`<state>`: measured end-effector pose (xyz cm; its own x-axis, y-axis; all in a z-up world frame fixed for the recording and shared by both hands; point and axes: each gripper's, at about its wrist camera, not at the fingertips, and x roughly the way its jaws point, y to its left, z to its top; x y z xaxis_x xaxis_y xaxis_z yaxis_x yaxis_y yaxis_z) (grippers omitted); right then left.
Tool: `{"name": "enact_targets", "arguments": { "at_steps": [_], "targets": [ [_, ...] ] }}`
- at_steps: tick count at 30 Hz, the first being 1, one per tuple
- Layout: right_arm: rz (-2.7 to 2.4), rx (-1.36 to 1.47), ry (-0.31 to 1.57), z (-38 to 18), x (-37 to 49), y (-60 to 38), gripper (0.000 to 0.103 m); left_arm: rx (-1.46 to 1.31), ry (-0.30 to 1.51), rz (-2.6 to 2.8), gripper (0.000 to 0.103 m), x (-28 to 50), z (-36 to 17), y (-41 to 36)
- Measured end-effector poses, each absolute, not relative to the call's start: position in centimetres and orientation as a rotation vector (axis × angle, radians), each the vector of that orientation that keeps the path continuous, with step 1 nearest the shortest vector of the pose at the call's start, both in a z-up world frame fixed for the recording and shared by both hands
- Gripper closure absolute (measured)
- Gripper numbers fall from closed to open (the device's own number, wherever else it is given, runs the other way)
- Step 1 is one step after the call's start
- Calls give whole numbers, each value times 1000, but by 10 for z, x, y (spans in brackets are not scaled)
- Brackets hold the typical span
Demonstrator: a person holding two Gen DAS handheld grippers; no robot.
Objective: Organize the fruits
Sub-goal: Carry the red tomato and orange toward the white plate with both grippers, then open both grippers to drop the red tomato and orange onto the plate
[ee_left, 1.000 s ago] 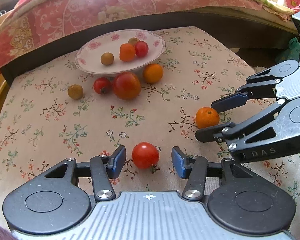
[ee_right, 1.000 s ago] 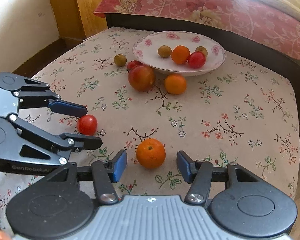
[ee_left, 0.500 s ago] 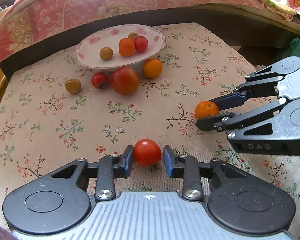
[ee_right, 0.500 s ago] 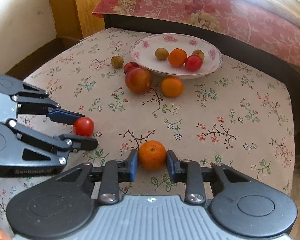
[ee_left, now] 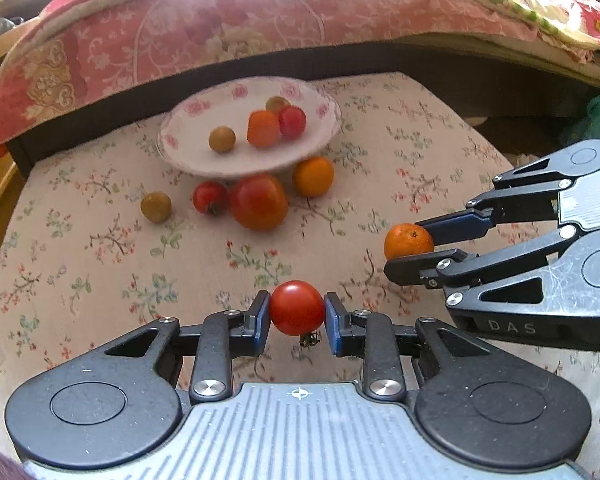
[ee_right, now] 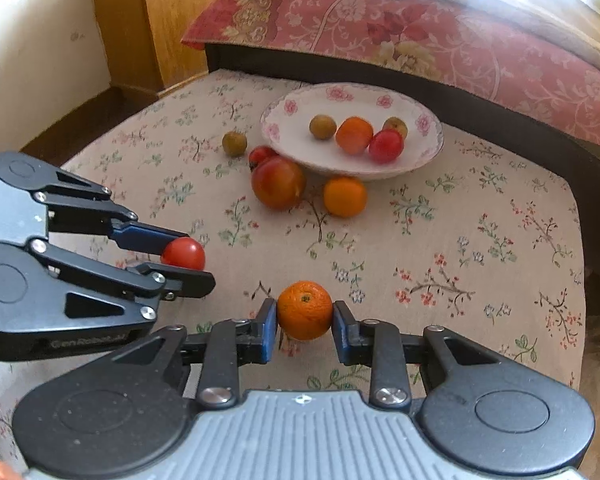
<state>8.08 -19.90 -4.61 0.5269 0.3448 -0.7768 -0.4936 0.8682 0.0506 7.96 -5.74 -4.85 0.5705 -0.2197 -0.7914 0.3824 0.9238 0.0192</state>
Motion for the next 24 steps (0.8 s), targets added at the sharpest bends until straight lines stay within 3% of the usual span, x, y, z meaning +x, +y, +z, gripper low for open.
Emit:
{"name": "enact_targets", "arguments": {
  "at_steps": [24],
  "targets": [
    [411,-81,767,-11,166,-196,70,177,782,-258,68,165,-22,-60]
  ]
}}
